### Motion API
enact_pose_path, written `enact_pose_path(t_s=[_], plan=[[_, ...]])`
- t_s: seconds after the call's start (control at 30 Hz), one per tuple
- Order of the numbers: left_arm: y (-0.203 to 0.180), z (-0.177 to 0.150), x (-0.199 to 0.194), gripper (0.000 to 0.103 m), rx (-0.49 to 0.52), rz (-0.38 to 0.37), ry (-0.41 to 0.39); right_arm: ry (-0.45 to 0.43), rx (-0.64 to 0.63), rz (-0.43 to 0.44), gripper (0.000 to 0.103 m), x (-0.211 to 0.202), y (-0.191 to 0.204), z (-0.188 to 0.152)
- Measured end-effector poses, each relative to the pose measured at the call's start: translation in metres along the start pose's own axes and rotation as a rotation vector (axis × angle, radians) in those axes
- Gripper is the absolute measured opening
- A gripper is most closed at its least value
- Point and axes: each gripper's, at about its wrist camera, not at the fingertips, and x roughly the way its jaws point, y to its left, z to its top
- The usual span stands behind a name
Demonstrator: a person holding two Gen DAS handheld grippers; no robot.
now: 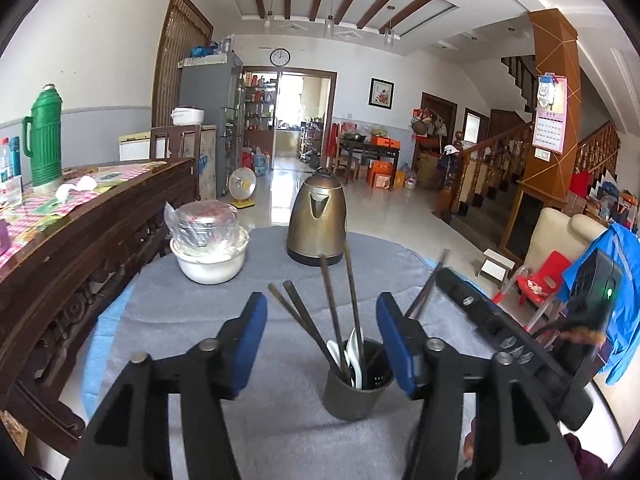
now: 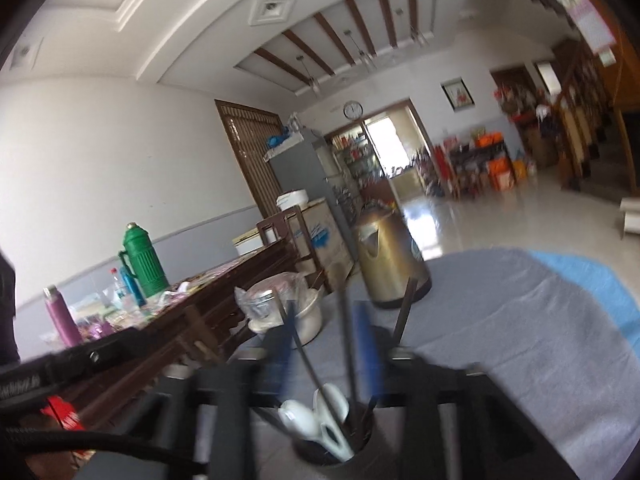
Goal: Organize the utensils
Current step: 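Withdraw both open tools up and away from the grey cup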
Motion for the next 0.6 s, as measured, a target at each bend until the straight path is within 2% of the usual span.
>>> enact_pose_path(t_s=[0.1,0.17,0.23,0.4,0.6], plan=[[0.001,-0.006,-0.013,0.077,0.005,0.024,0.008,-0.028,0.056,0.01,0.073,-0.013,-0.008,0.002],[0.001,-0.01,-0.018,0.08,0.013,0.043,0.013,-0.033,0.095,0.014,0.073,-0.02,-0.014,0.004],[-0.002,-0.015,-0.023,0.085,0.038,0.107,0.031,-0.038,0.122,0.004,0.073,-0.028,-0.019,0.004],[-0.01,-0.023,-0.033,0.088,0.094,0.218,0.05,0.007,0.101,-0.054,0.073,-0.043,-0.016,0.003],[-0.016,-0.027,-0.054,0.094,0.096,0.262,0.036,0.103,0.01,-0.124,0.073,-0.062,-0.001,0.0]])
